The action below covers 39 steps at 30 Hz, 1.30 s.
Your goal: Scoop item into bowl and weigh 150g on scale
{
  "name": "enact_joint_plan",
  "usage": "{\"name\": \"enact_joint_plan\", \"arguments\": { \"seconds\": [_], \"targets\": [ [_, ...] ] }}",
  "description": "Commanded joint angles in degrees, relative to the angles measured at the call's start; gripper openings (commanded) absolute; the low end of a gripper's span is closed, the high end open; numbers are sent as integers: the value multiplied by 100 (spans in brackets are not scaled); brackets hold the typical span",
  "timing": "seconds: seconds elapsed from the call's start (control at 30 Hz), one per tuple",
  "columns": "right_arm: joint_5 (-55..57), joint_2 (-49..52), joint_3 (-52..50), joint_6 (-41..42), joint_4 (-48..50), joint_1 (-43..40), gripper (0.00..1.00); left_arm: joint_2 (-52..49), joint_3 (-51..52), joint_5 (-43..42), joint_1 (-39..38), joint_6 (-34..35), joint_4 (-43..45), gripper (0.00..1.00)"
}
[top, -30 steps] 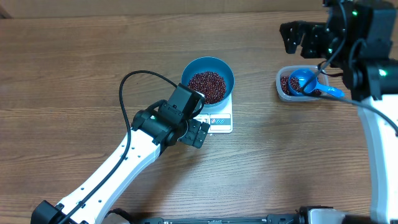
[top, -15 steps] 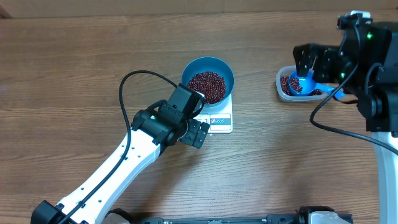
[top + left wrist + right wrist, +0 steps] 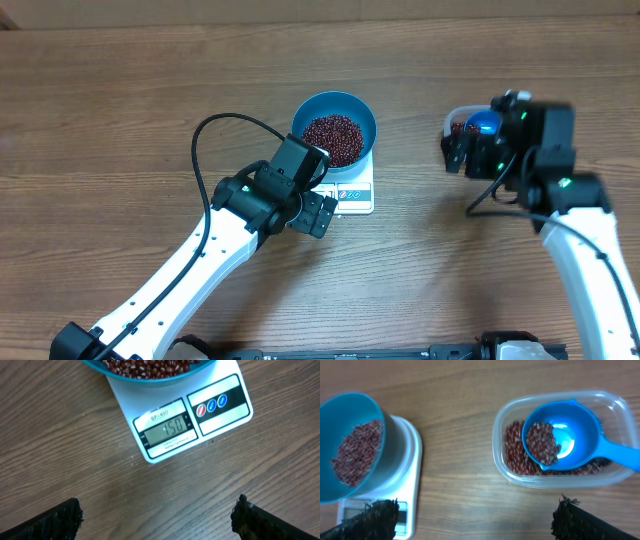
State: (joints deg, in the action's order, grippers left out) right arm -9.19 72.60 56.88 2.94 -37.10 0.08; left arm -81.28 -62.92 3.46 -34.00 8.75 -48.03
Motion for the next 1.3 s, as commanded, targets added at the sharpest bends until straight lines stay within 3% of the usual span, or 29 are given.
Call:
{"name": "enact_joint_plan", "arguments": {
  "seconds": [0.0,0.17,0.4,1.0,1.27],
  "targets": [
    [-96,-457,-951,-13,804,-7,100,76,9,-31,33,-105,9,100],
    [-138,-975,-2387,-11,2411,-7,100,76,9,-31,33,-105,9,100],
    [-114,-1499,-3665,0,3803,-9,100,76,9,-31,33,-105,9,100],
    [-142,-3193,-5650,33,4809,-9,100,76,9,-31,33,-105,9,100],
    [-138,-4076,-5646,28,4072,-9,100,76,9,-31,33,-105,9,100]
  ]
}}
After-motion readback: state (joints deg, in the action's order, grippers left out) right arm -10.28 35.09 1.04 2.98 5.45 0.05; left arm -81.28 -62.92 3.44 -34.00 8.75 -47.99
